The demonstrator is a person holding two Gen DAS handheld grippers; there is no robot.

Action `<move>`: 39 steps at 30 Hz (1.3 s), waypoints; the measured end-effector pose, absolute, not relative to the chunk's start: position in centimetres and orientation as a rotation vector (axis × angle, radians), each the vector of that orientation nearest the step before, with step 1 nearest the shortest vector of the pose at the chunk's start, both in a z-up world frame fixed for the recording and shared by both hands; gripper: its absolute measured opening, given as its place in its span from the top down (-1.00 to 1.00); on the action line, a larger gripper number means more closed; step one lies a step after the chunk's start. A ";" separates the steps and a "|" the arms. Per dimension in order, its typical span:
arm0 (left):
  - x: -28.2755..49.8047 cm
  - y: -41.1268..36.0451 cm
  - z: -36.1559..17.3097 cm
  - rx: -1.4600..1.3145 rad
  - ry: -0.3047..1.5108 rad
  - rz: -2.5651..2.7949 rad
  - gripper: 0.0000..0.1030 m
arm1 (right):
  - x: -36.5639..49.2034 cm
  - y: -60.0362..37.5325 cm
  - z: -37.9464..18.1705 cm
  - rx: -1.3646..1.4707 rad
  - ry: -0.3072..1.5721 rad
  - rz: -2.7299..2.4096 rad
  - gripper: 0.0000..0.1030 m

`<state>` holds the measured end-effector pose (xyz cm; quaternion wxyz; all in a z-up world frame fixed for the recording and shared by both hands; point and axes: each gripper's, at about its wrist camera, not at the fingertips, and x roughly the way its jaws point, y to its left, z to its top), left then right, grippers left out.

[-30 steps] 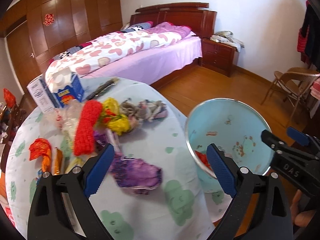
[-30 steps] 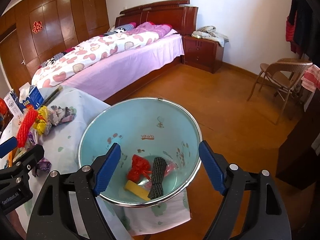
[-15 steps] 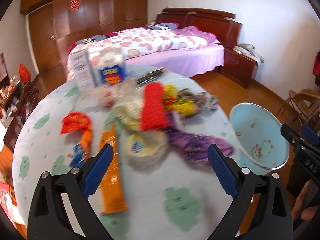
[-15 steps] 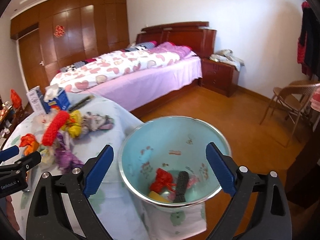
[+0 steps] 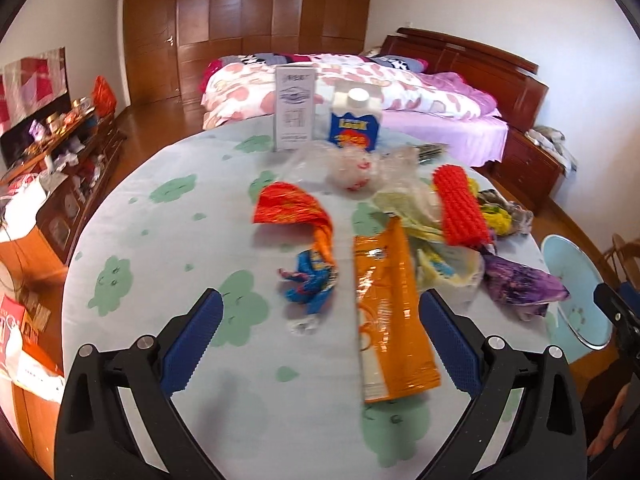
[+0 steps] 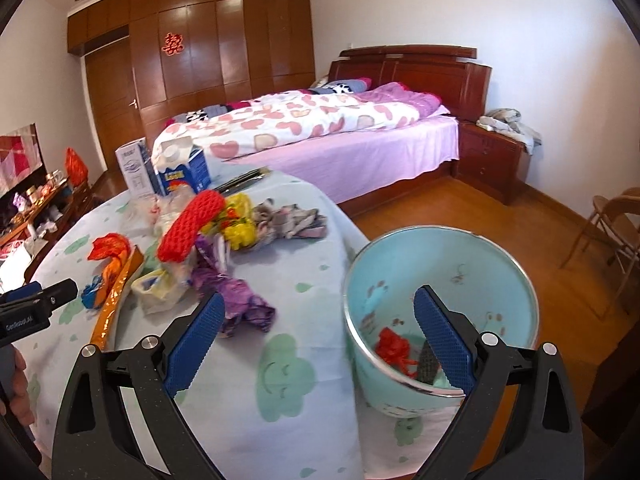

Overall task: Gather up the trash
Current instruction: 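Grasp the purple wrapper with the right gripper while the left grasps the orange wrapper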

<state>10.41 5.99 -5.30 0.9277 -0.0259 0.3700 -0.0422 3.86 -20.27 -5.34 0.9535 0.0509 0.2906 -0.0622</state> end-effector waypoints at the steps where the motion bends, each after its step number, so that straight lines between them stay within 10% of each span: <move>1: 10.4 6.2 -5.4 -0.059 0.761 -0.085 -0.87 | 4.0 -20.1 -5.4 0.103 0.593 -0.122 -0.82; 14: 11.1 3.7 -6.5 -0.056 0.798 -0.158 -0.80 | 9.2 -16.5 -6.6 0.021 0.636 -0.001 -0.76; 23: 12.0 2.1 -8.8 -0.060 0.870 -0.174 -0.40 | 11.1 -14.4 -9.5 -0.045 0.754 0.051 -0.05; 30: 12.1 2.8 -9.8 -0.085 0.903 -0.194 0.16 | 8.8 -14.1 -9.1 -0.049 0.722 0.074 0.04; 39: 10.4 3.4 -8.3 -0.079 0.841 -0.202 0.33 | 4.8 -15.9 -6.4 0.023 0.616 0.011 0.04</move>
